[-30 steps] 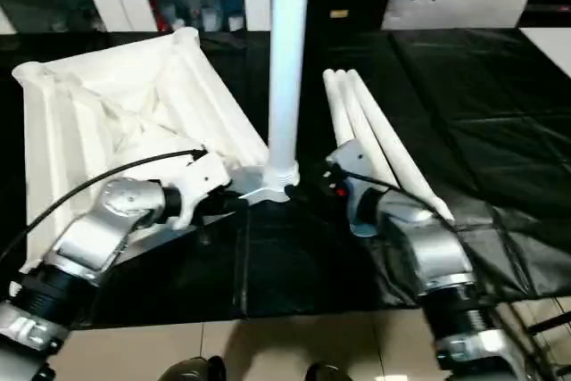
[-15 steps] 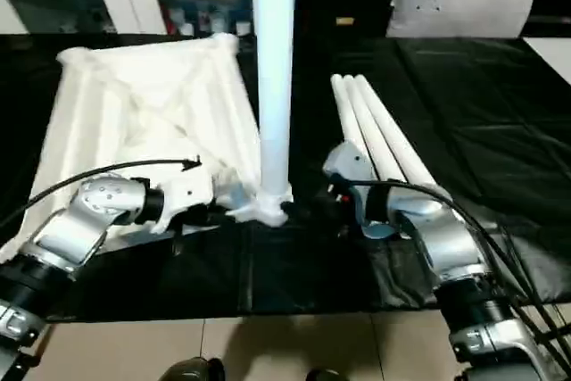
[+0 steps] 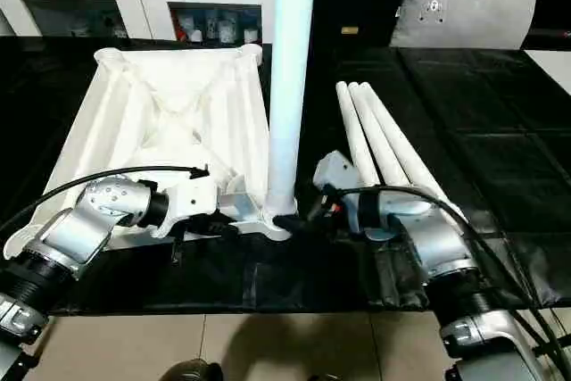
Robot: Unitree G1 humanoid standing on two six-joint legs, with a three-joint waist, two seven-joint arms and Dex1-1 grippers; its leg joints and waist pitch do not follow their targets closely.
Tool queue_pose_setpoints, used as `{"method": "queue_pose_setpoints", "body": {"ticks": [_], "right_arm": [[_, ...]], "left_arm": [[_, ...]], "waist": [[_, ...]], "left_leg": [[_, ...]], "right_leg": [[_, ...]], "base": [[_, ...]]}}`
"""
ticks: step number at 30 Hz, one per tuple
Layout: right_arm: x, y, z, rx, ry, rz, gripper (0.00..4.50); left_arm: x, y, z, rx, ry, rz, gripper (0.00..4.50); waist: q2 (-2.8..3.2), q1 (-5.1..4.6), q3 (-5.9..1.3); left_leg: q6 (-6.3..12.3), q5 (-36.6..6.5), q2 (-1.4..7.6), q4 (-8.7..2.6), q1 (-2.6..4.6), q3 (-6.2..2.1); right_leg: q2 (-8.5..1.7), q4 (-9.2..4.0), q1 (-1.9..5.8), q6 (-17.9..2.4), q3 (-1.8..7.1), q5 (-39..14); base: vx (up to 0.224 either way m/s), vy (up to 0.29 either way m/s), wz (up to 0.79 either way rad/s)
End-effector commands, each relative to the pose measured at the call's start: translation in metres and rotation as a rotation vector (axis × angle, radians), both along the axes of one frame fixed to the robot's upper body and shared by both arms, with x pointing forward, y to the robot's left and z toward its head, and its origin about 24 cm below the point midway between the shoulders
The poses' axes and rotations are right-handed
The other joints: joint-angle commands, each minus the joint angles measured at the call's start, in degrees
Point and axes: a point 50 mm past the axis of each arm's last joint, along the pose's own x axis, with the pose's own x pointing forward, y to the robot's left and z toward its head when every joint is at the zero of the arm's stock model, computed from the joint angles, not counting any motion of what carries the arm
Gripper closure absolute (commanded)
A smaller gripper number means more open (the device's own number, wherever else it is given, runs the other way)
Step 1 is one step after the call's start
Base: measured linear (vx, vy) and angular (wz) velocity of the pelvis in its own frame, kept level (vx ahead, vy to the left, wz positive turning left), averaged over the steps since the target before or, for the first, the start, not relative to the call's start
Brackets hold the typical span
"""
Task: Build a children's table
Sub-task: Rotate leg to tighten
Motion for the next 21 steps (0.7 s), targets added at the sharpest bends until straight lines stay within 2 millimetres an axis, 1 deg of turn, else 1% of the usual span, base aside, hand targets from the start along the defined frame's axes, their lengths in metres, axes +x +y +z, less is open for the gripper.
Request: {"method": "queue_pose_setpoints", "body": {"ticks": [1,3,4,7,8,12,15,16,18,19,20,21], "right_arm": [[0.003,0.003,0.002,-0.007,-0.014,0.016,1.42],[0.005,0.004,0.001,-0.004,-0.015,0.01,1.5],[0.006,0.004,0.0,-0.003,-0.014,0.009,1.62],[0.007,0.006,0.0,0.001,-0.013,0.007,1.71],[0.007,0.009,-0.001,0.01,-0.009,0.012,1.73],[0.005,0.011,-0.003,0.019,0.0,0.02,1.75],[0.003,0.011,-0.006,0.032,0.017,0.029,1.76],[0.001,0.012,-0.007,0.041,0.028,0.03,1.76],[-0.004,0.014,-0.011,0.067,0.076,0.0,1.76],[-0.005,0.016,-0.013,0.077,0.099,-0.023,1.76],[-0.005,0.019,-0.017,0.083,0.123,-0.073,1.76],[-0.003,0.022,-0.019,0.084,0.135,-0.117,1.76]], "left_arm": [[-0.015,-0.004,-0.026,0.114,0.099,-0.093,4.5],[-0.015,-0.004,-0.027,0.116,0.1,-0.096,4.5],[-0.015,-0.003,-0.027,0.117,0.101,-0.097,4.5],[-0.015,-0.003,-0.027,0.12,0.1,-0.098,4.5],[-0.015,-0.003,-0.027,0.123,0.1,-0.098,4.5],[-0.014,-0.002,-0.028,0.125,0.102,-0.098,4.5],[-0.016,-0.002,-0.028,0.119,0.113,-0.096,4.5],[-0.017,-0.002,-0.028,0.107,0.124,-0.089,4.5],[-0.019,-0.006,-0.028,0.051,0.16,-0.019,4.5],[-0.02,-0.008,-0.028,0.031,0.174,0.009,4.5],[-0.021,-0.01,-0.028,0.011,0.19,0.061,4.5],[-0.022,-0.012,-0.029,-0.005,0.2,0.1,4.5]], "waist": [[-0.2,-0.1,-4.47],[-0.15,-0.16,-4.48],[-0.05,-0.12,-4.4],[-0.11,-0.23,-4.32],[0.0,-0.31,-4.09],[-0.1,-0.36,-4.05],[-0.05,-0.36,-4.07],[0.01,-0.39,-4.06],[0.04,-0.35,-4.07],[0.17,-0.46,-3.98],[0.08,-0.41,-4.07],[0.14,-0.54,-4.07]], "left_leg": [[2.03,-12.99,4.04,-3.56,1.0,-1.41],[2.27,-13.27,3.96,-3.49,0.96,-1.35],[2.05,-13.83,3.99,-3.56,0.98,-1.41],[1.68,-15.08,3.98,-3.65,1.09,-1.43],[1.28,-16.72,4.0,-3.83,1.25,-1.49],[0.65,-18.04,4.07,-3.99,1.5,-1.63],[0.69,-17.62,4.09,-4.02,1.46,-1.63],[0.8,-17.39,4.13,-4.05,1.46,-1.62],[0.93,-17.13,4.16,-4.04,1.51,-1.59],[0.97,-17.0,4.25,-4.14,1.49,-1.58],[1.21,-16.19,4.25,-4.09,1.38,-1.65],[1.12,-15.8,4.31,-4.17,1.37,-1.61]], "right_leg": [[-4.37,-3.6,2.69,-12.24,3.41,-12.42],[-4.39,-3.66,2.66,-12.52,3.33,-12.75],[-4.43,-3.75,2.67,-12.27,3.33,-13.91],[-4.42,-4.0,2.63,-11.67,3.33,-16.06],[-4.43,-4.32,2.5,-11.13,3.34,-18.47],[-4.54,-4.53,2.51,-10.38,3.41,-20.71],[-4.5,-4.42,2.52,-10.62,3.45,-19.66],[-4.45,-4.28,2.53,-10.97,3.45,-18.61],[-4.44,-4.15,2.54,-11.46,3.48,-17.66],[-4.4,-4.13,2.58,-11.61,3.54,-17.13],[-4.4,-3.96,2.65,-11.99,3.48,-16.0],[-4.36,-3.79,2.7,-12.23,3.54,-15.27]], "base": [[0.0,0.0,0.0],[0.0,0.0,0.0],[0.0,0.0,0.0],[0.0,0.0,0.0],[0.0,0.0,0.0],[0.0,0.0,0.0],[0.0,0.0,0.0],[0.0,0.0,0.0],[0.0,0.0,0.0],[0.0,0.0,0.0],[0.0,0.0,0.0],[0.0,0.0,0.0]]}}
